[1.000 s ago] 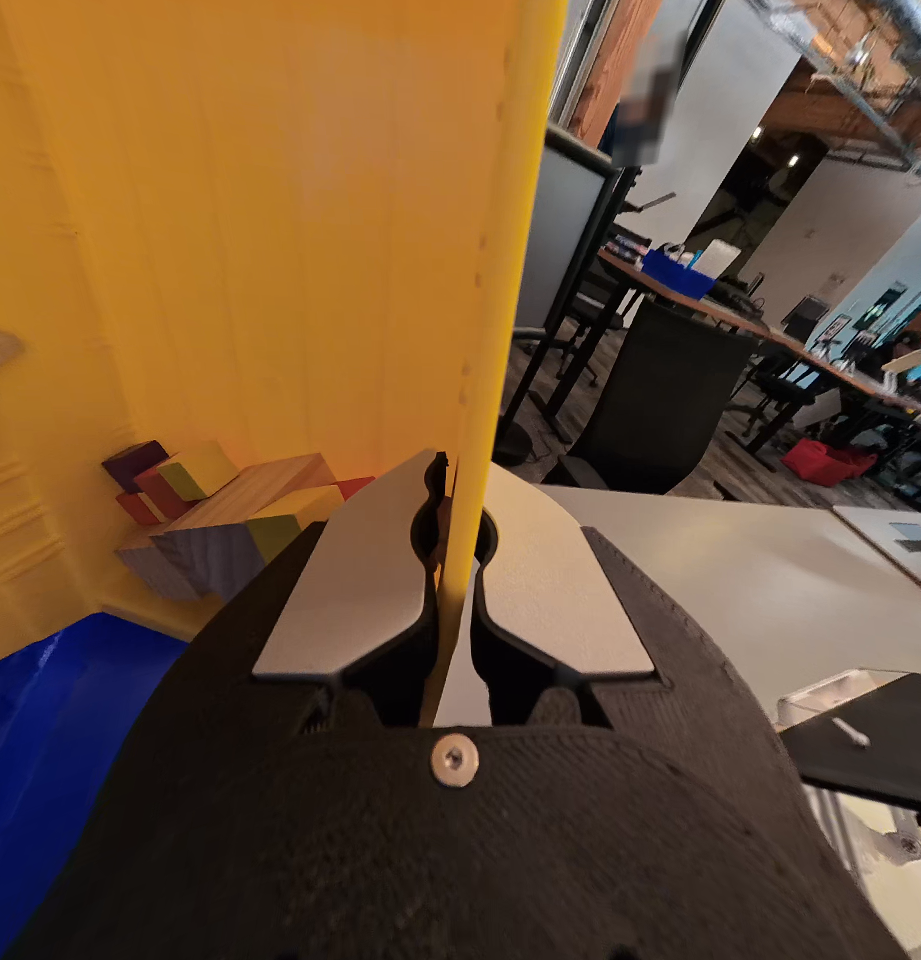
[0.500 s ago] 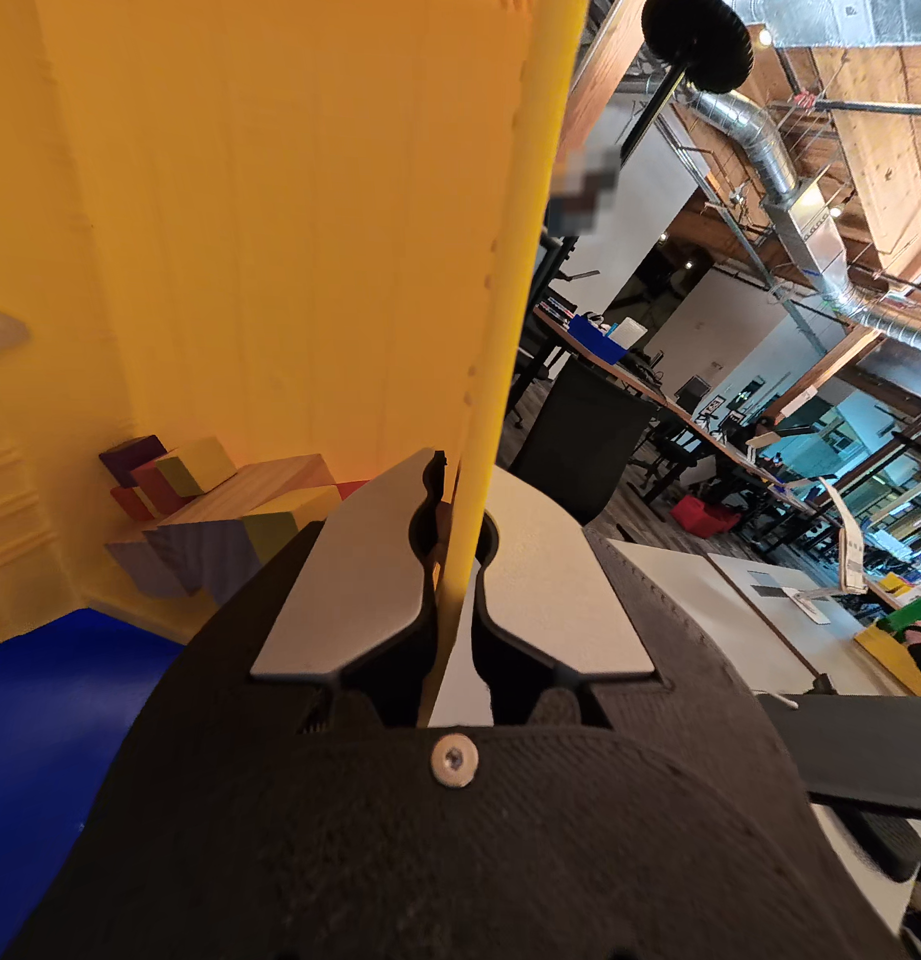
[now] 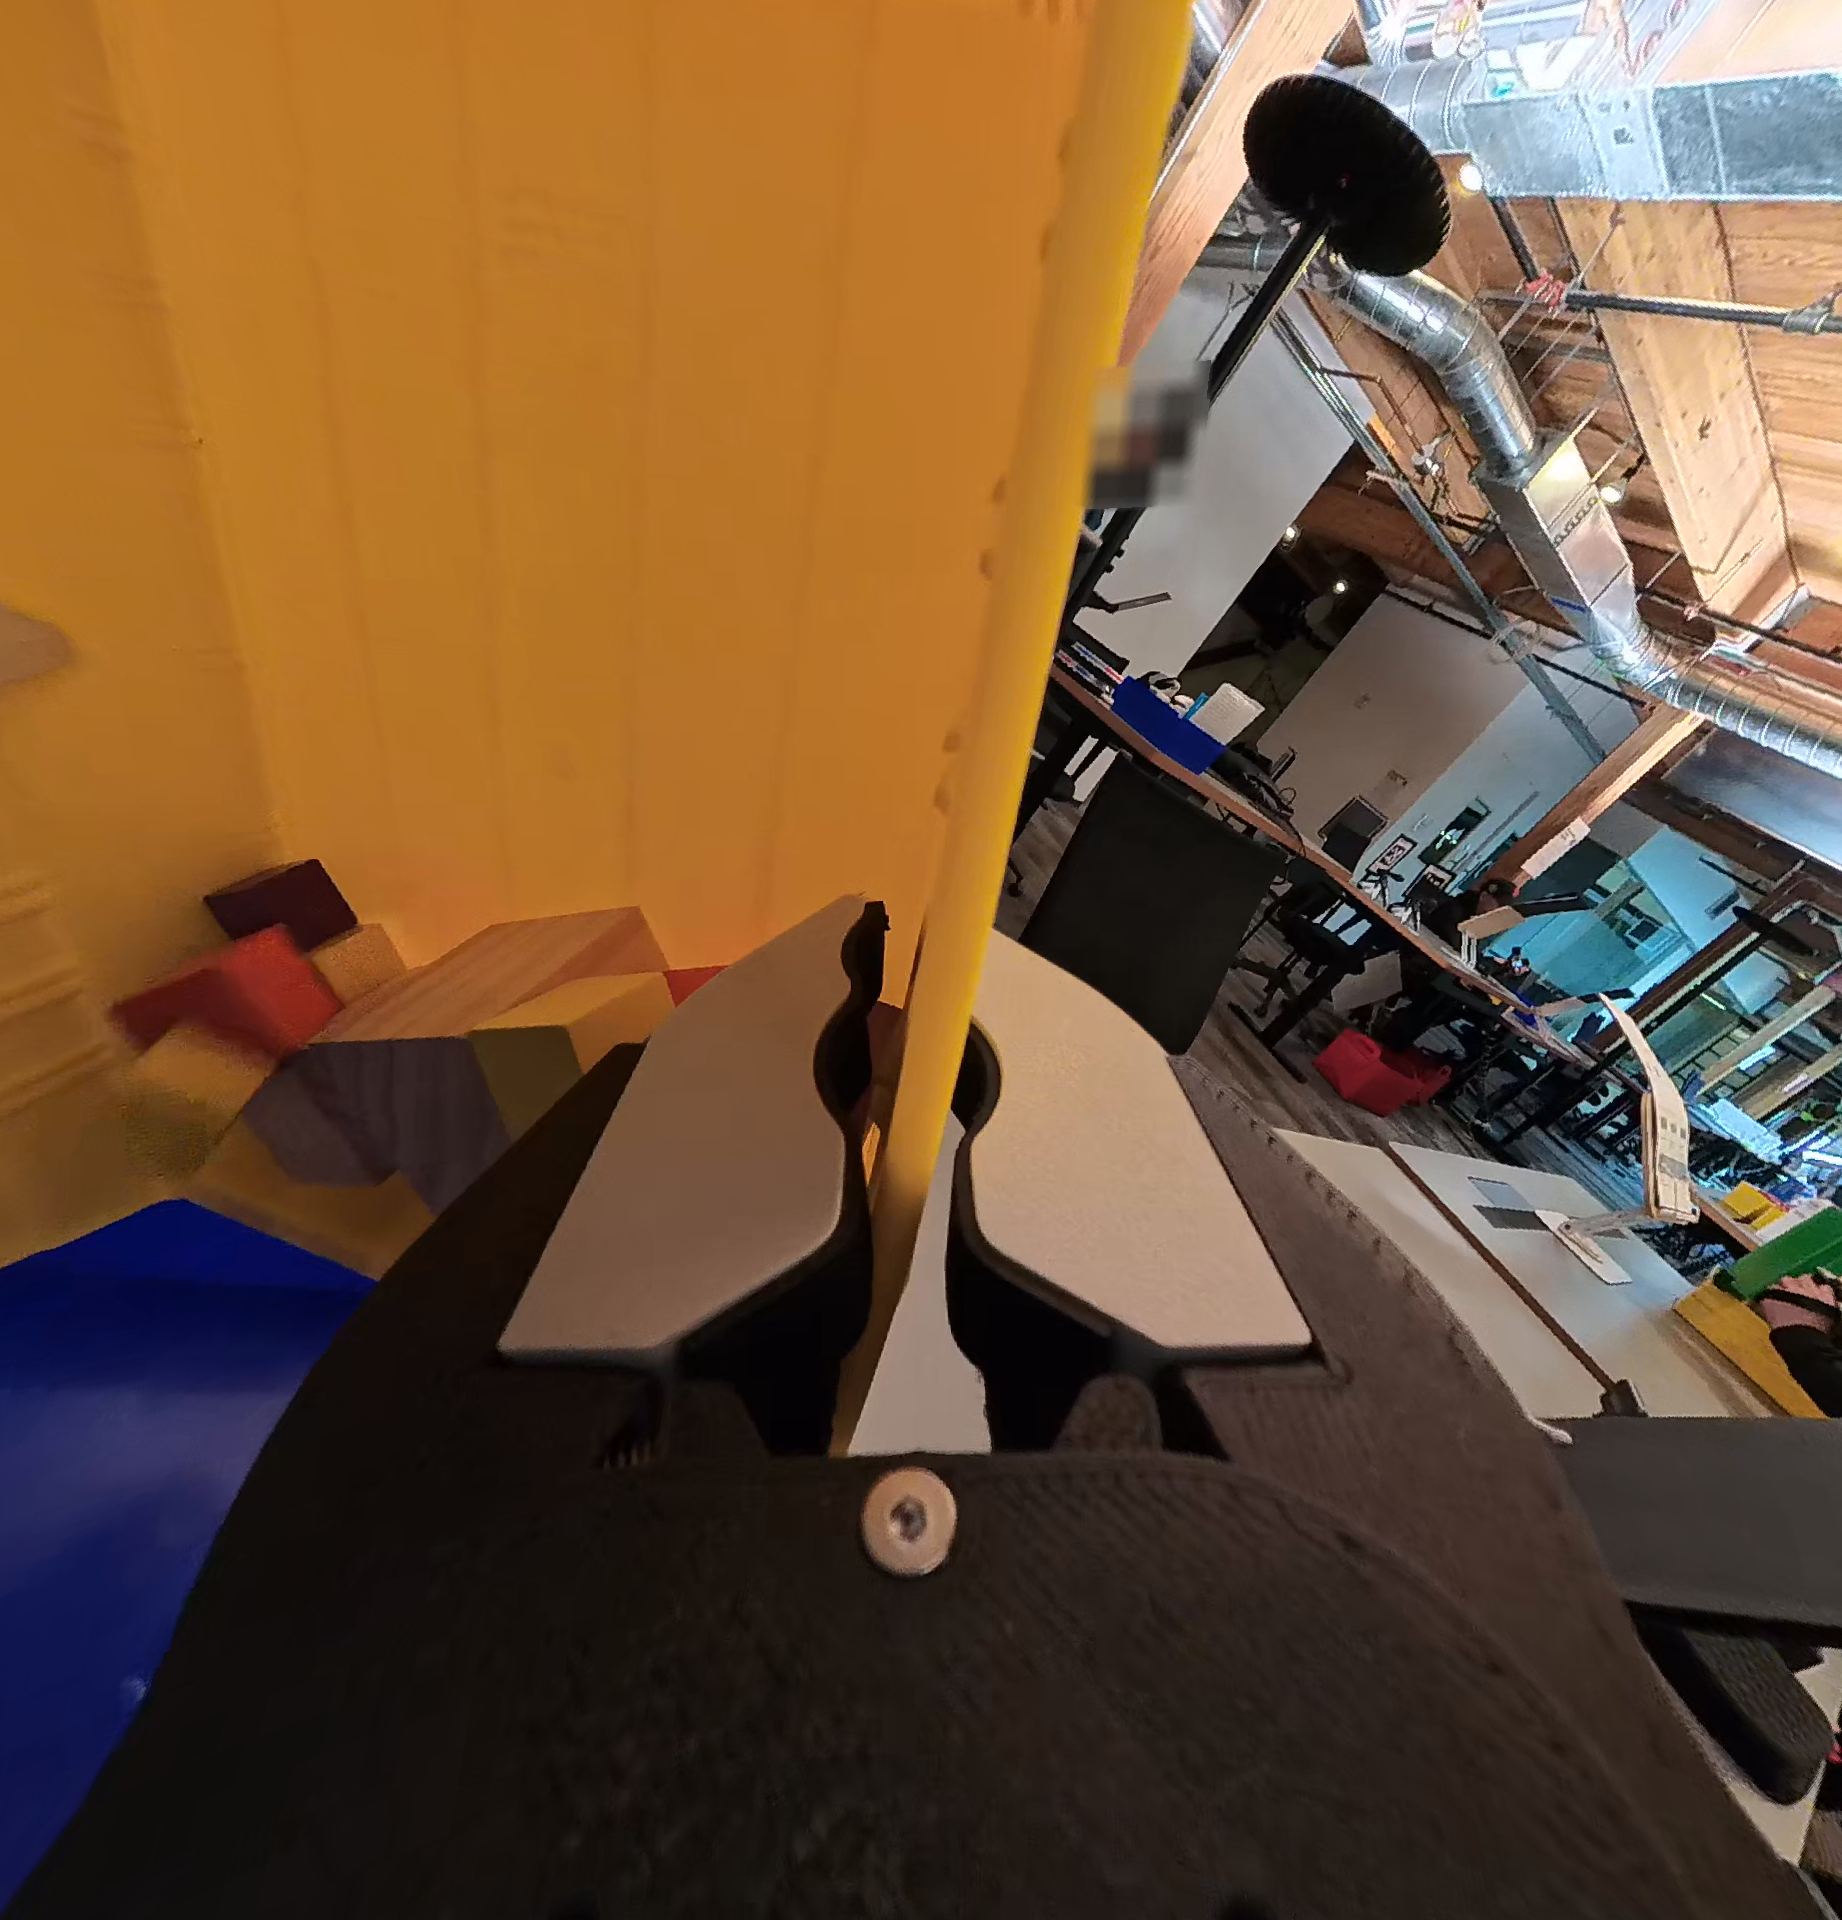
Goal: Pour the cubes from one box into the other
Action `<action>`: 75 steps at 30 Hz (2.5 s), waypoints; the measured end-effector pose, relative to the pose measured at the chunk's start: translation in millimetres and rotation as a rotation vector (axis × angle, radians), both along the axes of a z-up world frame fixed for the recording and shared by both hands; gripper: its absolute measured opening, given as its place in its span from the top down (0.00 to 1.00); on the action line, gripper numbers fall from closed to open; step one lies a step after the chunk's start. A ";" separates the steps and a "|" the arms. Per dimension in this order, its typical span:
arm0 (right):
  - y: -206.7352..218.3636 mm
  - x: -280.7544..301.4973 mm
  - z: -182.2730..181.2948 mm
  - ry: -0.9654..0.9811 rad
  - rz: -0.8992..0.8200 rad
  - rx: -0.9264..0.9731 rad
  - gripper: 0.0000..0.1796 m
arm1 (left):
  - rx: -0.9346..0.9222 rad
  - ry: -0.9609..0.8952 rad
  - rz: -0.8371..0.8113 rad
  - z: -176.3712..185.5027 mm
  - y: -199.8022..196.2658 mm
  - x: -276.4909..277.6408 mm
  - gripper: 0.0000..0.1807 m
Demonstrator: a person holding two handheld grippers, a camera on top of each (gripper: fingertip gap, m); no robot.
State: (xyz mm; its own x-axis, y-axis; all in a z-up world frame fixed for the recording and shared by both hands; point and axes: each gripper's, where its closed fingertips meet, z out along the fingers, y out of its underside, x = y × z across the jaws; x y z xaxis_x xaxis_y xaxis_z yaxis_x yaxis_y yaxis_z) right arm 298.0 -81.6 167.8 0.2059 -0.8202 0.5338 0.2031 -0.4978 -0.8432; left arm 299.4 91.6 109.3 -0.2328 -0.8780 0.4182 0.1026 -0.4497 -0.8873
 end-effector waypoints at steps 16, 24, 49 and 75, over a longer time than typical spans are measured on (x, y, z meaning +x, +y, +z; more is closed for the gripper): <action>-5.6 -8.2 -19.2 0.018 -0.026 0.011 0.94 | -0.012 0.005 -0.035 -12.8 -4.5 -2.1 0.98; -4.6 -6.2 -32.8 0.058 -0.012 0.095 0.94 | -0.005 0.005 -0.005 -18.3 -1.0 -7.0 0.98; 29.8 -4.9 -20.2 0.087 -0.019 -0.199 0.93 | -0.244 -0.007 -0.003 -37.0 22.4 -9.9 0.98; 7.9 0.4 -26.0 0.176 -0.020 -0.012 0.95 | -0.152 0.004 0.028 -14.4 12.7 -13.8 0.97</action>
